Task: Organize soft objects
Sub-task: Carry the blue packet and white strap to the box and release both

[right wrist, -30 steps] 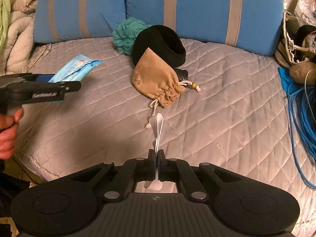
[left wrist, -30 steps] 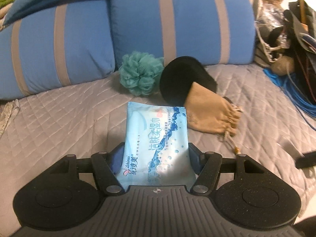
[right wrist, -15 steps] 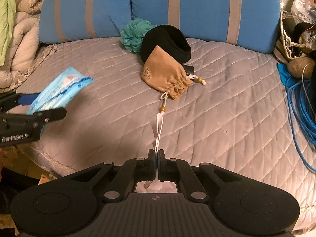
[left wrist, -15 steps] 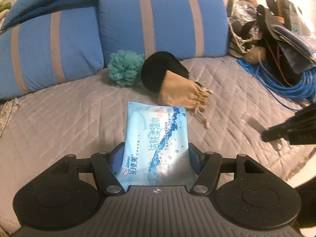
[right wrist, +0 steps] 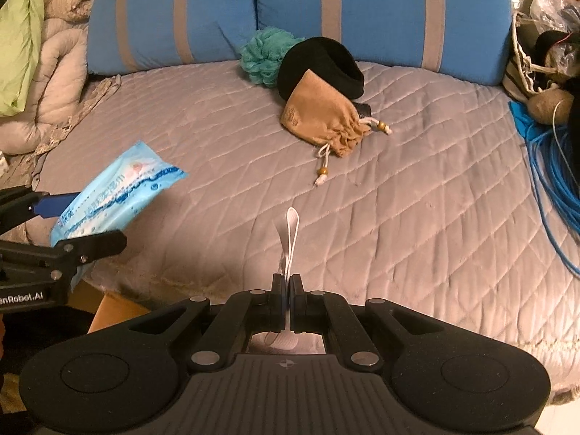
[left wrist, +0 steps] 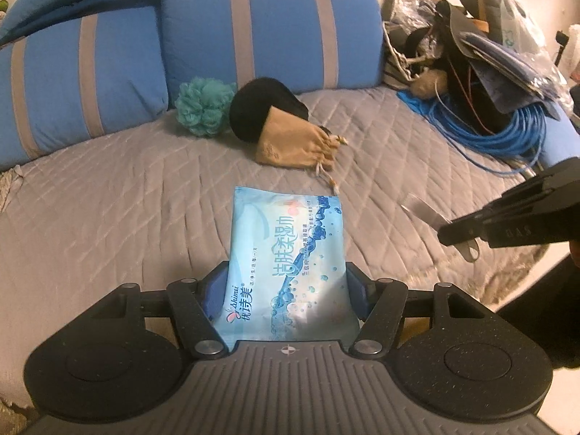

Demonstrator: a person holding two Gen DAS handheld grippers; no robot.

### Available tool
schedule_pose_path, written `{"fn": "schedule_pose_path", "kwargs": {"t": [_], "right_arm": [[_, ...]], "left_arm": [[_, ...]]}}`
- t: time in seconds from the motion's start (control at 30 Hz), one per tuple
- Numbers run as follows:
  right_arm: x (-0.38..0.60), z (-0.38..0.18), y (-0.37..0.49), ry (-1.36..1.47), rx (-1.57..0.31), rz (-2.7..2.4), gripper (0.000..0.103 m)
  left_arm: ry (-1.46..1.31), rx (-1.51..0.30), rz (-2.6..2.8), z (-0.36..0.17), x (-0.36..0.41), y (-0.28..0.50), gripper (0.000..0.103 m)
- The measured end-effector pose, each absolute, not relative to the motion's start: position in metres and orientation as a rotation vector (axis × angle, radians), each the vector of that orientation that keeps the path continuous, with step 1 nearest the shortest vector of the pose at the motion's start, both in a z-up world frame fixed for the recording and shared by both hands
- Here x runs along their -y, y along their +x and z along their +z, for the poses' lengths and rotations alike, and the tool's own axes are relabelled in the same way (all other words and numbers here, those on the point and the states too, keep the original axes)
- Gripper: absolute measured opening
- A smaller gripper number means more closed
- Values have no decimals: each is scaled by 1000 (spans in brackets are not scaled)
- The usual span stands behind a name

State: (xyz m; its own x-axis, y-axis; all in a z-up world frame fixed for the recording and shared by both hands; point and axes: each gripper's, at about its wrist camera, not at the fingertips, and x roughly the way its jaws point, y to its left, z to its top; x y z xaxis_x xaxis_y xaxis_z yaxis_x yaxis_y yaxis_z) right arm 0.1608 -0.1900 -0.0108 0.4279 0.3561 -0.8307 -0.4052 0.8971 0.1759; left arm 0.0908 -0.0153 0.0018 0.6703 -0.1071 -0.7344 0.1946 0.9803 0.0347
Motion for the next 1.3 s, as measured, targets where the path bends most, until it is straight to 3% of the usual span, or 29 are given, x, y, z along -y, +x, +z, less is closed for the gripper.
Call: {"fn": "schedule_pose_path", "kwargs": {"t": [0.63, 1.1, 1.13, 1.17, 1.23, 1.3], "right_arm": [[168, -23, 94, -120, -1148, 533, 5], [160, -36, 84, -172, -1248, 549, 8], [160, -38, 84, -177, -1254, 545, 24], [160, -38, 85, -180, -1255, 539, 56], [160, -35, 84, -186, -1228, 527, 92], [161, -32, 84, -182, -1212, 532, 95]], "left_arm": [[119, -1021, -210, -20, 27, 32, 64], [116, -1126, -176, -32, 26, 32, 68], [118, -1146, -173, -35, 26, 33, 69], [123, -1160, -169, -38, 26, 35, 71], [137, -1175, -163, -41, 27, 35, 72], [142, -1184, -164, -42, 28, 35, 73]]}}
